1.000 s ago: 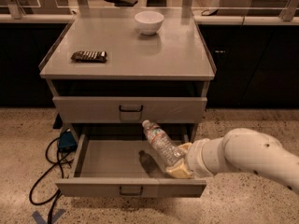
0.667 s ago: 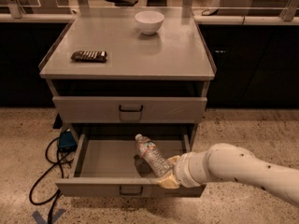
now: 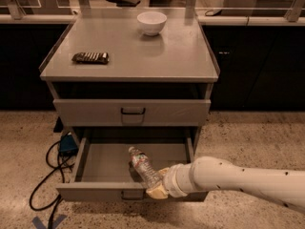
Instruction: Place water bottle into middle drawer
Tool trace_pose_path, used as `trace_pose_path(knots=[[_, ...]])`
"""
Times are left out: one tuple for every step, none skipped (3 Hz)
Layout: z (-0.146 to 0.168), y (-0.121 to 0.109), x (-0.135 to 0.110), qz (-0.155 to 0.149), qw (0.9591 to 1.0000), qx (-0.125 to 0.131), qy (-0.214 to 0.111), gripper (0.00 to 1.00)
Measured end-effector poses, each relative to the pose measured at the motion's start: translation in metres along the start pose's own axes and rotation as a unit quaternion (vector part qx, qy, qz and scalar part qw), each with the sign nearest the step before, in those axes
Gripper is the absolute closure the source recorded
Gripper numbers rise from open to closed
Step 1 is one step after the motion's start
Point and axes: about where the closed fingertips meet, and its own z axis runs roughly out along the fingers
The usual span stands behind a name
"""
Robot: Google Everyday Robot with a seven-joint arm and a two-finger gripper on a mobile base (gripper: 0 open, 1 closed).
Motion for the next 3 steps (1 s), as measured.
trace_pose_path(knots=[[-0.002,-0.006,0.007,0.005,0.9999,0.013,-0.002,1.00],[0.007,-0.035,0.009,0.012,0.9991,0.039,-0.011,1.00],[0.034,-0.101,-0.001,0.028,0.9969,0.069,-0.024,1.00]])
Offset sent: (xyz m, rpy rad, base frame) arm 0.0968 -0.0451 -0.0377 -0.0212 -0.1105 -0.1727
